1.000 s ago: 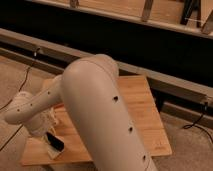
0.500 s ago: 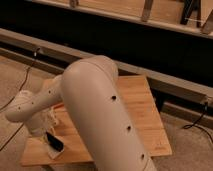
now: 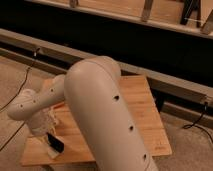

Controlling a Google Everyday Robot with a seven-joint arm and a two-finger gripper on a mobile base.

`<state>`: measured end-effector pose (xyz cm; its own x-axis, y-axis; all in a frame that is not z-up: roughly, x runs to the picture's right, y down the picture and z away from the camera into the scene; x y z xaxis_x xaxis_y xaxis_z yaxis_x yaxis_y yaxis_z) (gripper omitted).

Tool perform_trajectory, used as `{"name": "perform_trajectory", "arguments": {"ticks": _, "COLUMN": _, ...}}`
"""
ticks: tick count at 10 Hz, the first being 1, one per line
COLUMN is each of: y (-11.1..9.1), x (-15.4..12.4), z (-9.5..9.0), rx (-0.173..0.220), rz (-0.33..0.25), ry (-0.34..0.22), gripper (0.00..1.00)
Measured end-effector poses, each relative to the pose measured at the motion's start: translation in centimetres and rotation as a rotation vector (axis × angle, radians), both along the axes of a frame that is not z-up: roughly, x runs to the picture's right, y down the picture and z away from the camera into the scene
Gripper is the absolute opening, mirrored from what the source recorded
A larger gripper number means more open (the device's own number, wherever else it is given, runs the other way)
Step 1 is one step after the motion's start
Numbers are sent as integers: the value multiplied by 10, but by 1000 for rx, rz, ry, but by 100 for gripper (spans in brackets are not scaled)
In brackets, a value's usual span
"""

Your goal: Place the eraser on the white sponge

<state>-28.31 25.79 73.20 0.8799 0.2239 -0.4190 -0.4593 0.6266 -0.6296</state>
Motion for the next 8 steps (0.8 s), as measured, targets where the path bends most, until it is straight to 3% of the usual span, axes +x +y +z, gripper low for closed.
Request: {"name": "perform_trajectory", "arguments": {"ticks": 8, "y": 13, "x": -6, "z": -4, "rx": -32, "rz": -33, "ry": -22, "gripper": 3}}
